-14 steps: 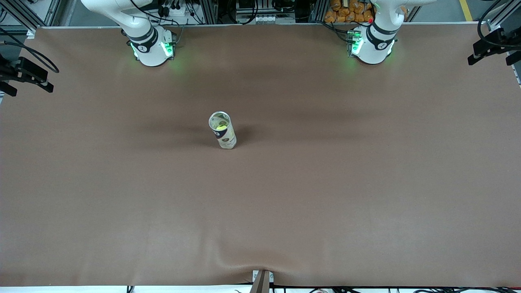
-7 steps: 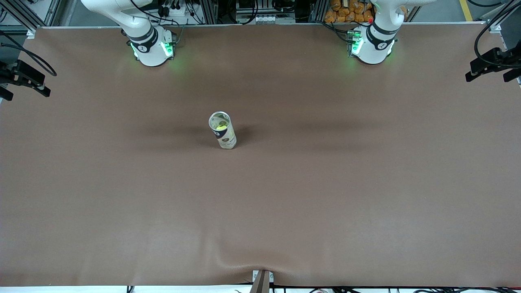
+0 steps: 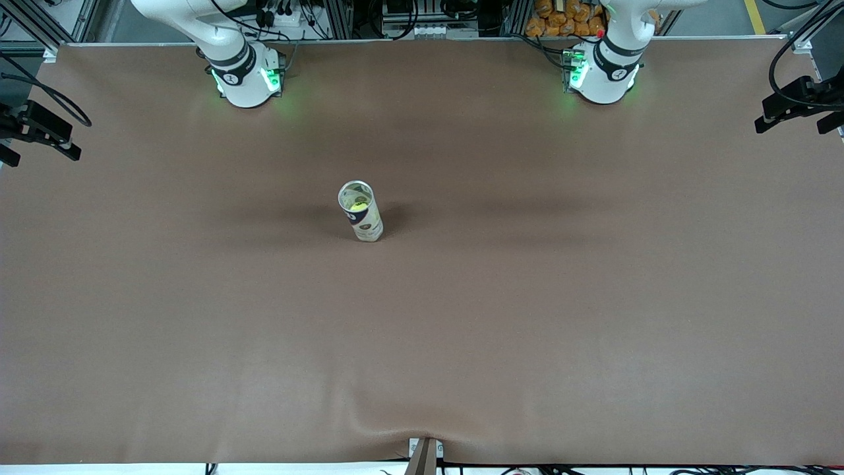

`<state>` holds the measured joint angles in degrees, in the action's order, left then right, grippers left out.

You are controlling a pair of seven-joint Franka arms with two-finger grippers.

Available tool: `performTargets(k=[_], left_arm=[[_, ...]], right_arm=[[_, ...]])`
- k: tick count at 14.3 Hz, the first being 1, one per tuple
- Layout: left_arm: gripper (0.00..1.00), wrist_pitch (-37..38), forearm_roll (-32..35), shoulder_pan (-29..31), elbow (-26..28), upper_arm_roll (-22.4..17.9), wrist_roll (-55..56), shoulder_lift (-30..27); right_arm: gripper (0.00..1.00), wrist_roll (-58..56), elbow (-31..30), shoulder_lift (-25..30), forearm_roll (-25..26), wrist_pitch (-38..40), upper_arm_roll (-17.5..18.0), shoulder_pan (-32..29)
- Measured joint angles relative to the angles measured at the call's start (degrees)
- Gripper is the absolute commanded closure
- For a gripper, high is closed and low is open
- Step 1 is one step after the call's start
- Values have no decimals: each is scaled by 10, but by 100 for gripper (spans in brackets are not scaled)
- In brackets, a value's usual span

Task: Insert tennis ball vertically with right arm

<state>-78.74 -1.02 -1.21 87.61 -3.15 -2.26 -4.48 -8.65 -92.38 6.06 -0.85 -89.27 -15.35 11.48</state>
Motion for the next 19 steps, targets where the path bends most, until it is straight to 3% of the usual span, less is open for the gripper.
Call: performTargets(k=[19], left_arm=[[0,-33,1,0,-1,5,28,0]], right_arm=[[0,0,3,0,-1,-12,5,4]])
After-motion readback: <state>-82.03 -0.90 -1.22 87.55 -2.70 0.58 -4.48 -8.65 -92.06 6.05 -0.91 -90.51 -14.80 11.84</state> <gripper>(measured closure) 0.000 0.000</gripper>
